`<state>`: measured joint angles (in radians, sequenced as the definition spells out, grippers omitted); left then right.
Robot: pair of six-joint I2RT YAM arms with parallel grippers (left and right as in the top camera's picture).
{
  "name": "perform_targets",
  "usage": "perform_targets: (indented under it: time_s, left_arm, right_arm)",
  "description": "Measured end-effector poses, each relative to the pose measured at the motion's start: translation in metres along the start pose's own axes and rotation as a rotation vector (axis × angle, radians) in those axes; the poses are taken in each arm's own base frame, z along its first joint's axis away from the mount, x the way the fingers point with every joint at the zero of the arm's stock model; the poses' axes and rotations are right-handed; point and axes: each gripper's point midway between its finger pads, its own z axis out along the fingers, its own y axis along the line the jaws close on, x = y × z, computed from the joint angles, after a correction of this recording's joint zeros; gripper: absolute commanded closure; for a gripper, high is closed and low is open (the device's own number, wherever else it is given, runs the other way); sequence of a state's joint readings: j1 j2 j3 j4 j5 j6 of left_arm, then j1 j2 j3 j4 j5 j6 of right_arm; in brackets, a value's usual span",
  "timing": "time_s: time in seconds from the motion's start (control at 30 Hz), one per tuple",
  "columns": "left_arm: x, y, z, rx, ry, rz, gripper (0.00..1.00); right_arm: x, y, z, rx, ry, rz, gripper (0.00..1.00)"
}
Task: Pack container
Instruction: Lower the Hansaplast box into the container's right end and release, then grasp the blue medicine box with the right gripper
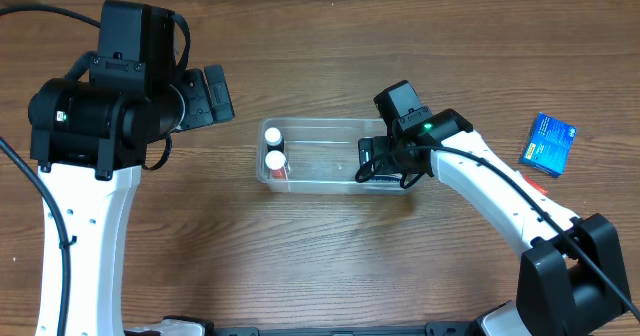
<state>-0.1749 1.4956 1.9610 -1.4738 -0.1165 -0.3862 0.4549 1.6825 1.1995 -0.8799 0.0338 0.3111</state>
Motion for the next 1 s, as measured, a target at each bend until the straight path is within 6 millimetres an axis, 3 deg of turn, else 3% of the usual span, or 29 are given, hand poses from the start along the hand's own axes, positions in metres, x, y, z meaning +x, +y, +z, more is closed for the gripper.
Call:
perform_targets:
  time_s: [0.13,0.2,0.3,0.33,0.37,0.43,0.5,0.53,0.63,0.7,0.73,0.77,0.87,0.9,0.93,1.0]
  left_arm:
    - [0.000,0.000,0.000,-0.001,0.001,0.000,0.00]
    - [0.001,0.000,0.000,-0.002,0.004,0.001,0.00]
    - [0.002,0.001,0.000,-0.003,0.008,0.001,0.00]
    - [0.002,0.001,0.000,-0.004,0.008,0.001,0.00]
    - [0.002,0.001,0.000,-0.004,0.009,0.001,0.00]
    - [0.002,0.001,0.000,-0.003,0.008,0.001,0.00]
    - [0.002,0.001,0.000,-0.004,0.009,0.001,0.00]
    - [0.002,0.001,0.000,-0.004,0.008,0.001,0.00]
    - [0.002,0.001,0.000,-0.004,0.009,0.001,0.00]
    - [0.002,0.001,0.000,-0.004,0.009,0.001,0.00]
    - [0.002,0.001,0.000,-0.004,0.009,0.001,0.00]
    - [0.002,0.001,0.000,-0.004,0.009,0.001,0.00]
    - [0.002,0.001,0.001,-0.004,0.010,0.001,0.00]
    - [0.002,0.001,0.001,-0.004,0.010,0.001,0.00]
    - [0.002,0.001,0.001,-0.004,0.010,0.001,0.00]
    - [0.003,0.001,0.001,-0.006,0.014,0.002,0.00]
  right_arm:
    - [-0.002,-0.003,-0.012,0.025,0.012,-0.001,0.00]
    - [-0.015,-0.004,-0.031,0.045,-0.016,0.004,0.00]
    - [-0.041,-0.019,-0.078,0.074,-0.118,0.076,0.00]
    - [-0.052,-0.037,-0.104,0.085,-0.169,0.146,0.00]
    - [-0.065,-0.073,-0.132,0.108,-0.240,0.263,0.00]
    - [-0.072,-0.131,-0.161,0.154,-0.313,0.435,0.00]
    - [-0.069,-0.187,-0.173,0.210,-0.343,0.568,0.00]
    - [-0.060,-0.231,-0.177,0.269,-0.344,0.660,0.00]
    - [-0.048,-0.303,-0.163,0.340,-0.313,0.780,0.00]
    - [-0.045,-0.330,-0.136,0.337,-0.251,0.785,0.00]
    - [-0.040,-0.345,-0.107,0.328,-0.181,0.783,0.00]
    - [-0.038,-0.348,-0.095,0.323,-0.150,0.780,0.00]
    - [-0.026,-0.357,-0.032,0.289,0.002,0.760,0.00]
    - [-0.026,-0.357,-0.028,0.282,0.006,0.753,0.00]
    - [-0.022,-0.357,-0.008,0.267,0.051,0.743,0.00]
    - [-0.024,-0.359,0.006,0.254,0.055,0.726,0.00]
